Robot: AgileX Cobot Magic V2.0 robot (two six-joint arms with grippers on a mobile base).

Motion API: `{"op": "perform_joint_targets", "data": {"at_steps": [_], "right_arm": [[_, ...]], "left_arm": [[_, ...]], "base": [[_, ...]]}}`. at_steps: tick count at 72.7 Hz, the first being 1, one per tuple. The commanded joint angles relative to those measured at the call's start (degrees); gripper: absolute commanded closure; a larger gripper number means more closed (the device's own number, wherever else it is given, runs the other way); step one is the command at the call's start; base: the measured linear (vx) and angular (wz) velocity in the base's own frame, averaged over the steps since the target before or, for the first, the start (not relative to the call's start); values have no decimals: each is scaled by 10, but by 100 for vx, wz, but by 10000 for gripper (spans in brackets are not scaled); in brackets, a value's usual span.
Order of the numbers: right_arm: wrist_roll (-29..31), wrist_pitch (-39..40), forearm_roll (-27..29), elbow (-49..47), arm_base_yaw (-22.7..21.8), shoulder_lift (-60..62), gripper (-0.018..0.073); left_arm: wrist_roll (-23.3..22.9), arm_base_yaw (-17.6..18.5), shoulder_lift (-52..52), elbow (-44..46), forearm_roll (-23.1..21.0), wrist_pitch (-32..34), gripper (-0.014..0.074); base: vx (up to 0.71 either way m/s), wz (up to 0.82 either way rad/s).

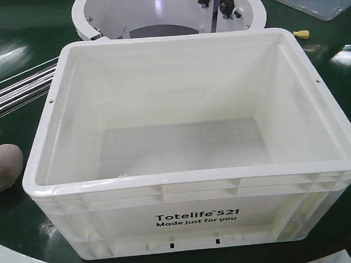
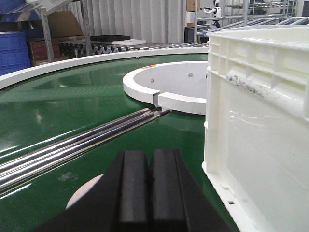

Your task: Place moving items into box and shelve

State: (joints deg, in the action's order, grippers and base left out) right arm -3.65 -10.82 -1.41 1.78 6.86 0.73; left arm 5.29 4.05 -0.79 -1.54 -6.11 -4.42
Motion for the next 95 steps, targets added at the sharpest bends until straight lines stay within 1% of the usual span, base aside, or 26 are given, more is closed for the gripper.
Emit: {"op": "perform_joint_targets", "data": {"at_steps": [1, 95], "right_arm": [[2, 46, -4, 0, -1, 6, 568], [2, 46, -4, 0, -1, 6, 568]], "left_arm": [[-5, -2, -6, -19, -5, 47, 602], [-5, -2, -6, -19, -5, 47, 602]], "base": [[0, 0], [0, 0]]}}
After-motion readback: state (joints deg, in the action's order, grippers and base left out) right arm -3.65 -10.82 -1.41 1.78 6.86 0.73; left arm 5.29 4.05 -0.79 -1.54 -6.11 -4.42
